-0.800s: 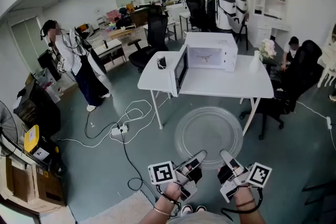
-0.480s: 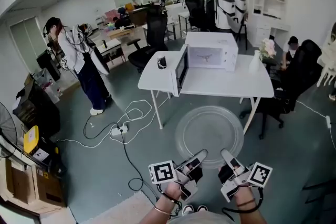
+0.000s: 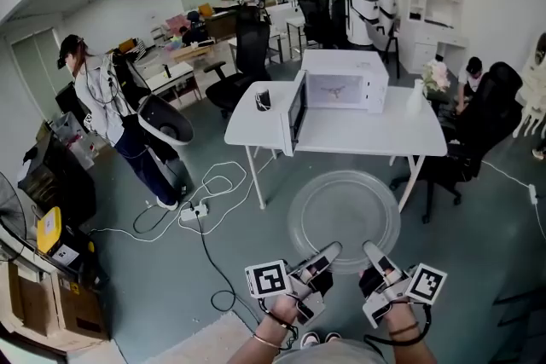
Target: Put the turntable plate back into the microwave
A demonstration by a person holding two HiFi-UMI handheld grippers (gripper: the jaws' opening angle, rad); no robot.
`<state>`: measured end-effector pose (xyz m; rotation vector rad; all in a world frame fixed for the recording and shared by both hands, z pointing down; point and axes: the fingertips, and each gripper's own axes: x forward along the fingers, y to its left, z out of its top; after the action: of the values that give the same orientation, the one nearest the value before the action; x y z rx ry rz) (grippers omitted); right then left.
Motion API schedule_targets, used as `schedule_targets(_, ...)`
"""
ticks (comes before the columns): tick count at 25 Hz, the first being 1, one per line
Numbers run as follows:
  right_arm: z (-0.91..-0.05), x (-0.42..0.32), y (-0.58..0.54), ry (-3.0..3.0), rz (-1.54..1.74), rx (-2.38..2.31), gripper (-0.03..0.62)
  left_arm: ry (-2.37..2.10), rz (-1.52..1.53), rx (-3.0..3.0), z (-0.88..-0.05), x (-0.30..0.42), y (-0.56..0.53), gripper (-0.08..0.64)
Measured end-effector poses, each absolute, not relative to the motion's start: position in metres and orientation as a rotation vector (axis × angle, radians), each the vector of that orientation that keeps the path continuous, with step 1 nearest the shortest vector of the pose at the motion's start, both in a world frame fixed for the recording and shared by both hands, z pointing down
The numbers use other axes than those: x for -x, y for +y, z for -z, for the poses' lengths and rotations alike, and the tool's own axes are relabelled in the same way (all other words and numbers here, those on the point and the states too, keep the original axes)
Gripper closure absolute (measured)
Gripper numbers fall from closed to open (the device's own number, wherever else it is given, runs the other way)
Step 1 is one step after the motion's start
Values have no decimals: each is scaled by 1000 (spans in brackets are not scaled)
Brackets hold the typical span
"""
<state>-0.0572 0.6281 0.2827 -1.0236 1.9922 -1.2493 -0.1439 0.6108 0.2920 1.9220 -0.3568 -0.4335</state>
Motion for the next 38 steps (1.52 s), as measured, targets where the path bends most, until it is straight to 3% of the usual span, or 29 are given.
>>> schedule_targets(12, -295, 52, 591, 1958, 1259, 1013, 528, -365, 391, -1829, -310, 138, 578, 500)
schedule_targets(38, -305, -51, 351, 2019, 1341, 920, 528, -456, 443, -1971, -306, 36, 341, 497)
